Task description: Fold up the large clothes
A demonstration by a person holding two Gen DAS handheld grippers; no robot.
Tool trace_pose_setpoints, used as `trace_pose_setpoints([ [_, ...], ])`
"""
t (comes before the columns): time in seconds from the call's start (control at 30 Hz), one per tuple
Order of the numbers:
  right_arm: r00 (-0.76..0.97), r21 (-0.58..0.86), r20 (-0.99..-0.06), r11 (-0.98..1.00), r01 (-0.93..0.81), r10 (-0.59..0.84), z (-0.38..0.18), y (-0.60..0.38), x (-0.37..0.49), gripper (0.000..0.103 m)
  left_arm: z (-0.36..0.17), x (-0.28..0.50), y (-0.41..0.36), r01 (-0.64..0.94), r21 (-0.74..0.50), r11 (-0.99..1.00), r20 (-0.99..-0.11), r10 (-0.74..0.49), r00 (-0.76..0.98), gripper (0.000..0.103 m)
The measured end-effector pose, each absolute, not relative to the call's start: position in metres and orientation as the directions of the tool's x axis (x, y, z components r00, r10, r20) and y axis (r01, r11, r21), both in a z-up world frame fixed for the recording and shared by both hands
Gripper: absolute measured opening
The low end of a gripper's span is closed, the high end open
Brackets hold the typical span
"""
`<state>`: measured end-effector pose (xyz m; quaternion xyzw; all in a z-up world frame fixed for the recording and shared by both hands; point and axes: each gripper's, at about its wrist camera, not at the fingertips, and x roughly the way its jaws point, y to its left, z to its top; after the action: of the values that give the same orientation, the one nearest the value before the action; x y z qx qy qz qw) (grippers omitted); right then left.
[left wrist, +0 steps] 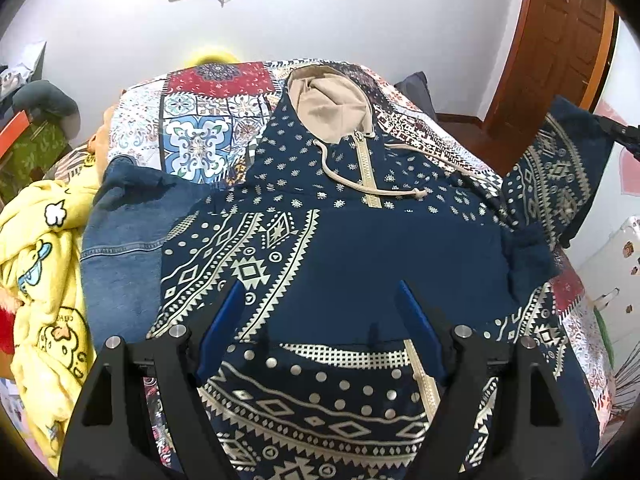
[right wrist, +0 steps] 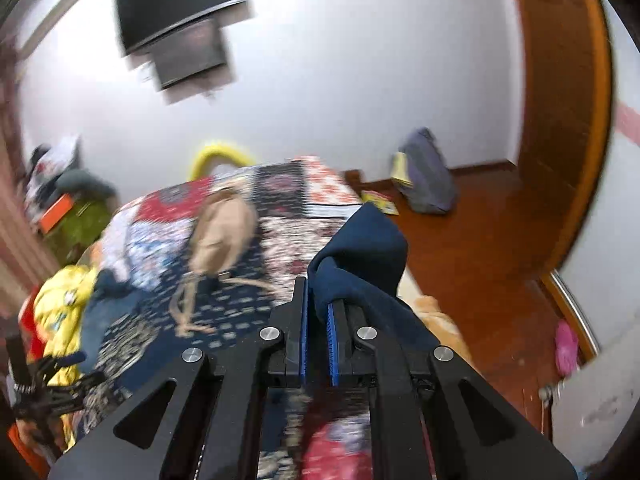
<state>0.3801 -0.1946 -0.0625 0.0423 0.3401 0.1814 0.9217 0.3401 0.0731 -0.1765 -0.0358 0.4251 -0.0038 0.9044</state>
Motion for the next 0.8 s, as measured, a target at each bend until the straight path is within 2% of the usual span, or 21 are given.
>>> trace_pose_setpoints([
  [0.13,0.626,0.202,-0.650,0.892,-0.404,0.431,-0.086,-0.145,0.371,0.007,-0.171,0.329,0.082,-0.029,-0.073,0.997,-0.764,-0.037,0.644,0.077],
  [0.33,0.447,0.236,-0.761,0.843,-0.484,0.470,-0.159,-0.083,0.366,0.007,-0.172,0.318,0.094,-0.033,-0.055,0.998,-0.775,-0.022,0.631,0.077],
  [0.53,0.330,0.250,-0.842,0.851,-0.461,0.426,-0.209,-0.064,0.365,0.008,-0.179,0.308,0.099,-0.020,-0.032,0.999,-0.790,-0.013,0.613,0.077],
  [0.67,0.276,0.283,-0.866,0.864,-0.416,0.417,-0.216,-0.071,0.361,0.010,-0.183,0.308,0.091,0.003,-0.007,1.000,-0.799,-0.008,0.602,0.077],
  [0.7,0.256,0.295,-0.872,0.866,-0.403,0.417,-0.215,-0.074,0.359,0.011,-0.182,0.309,0.086,0.015,0.001,1.000,-0.799,-0.009,0.601,0.077],
  [0.8,0.185,0.333,-0.883,0.855,-0.398,0.431,-0.212,-0.086,0.355,0.030,-0.177,0.312,0.072,0.047,0.009,0.999,-0.796,-0.021,0.605,0.077],
])
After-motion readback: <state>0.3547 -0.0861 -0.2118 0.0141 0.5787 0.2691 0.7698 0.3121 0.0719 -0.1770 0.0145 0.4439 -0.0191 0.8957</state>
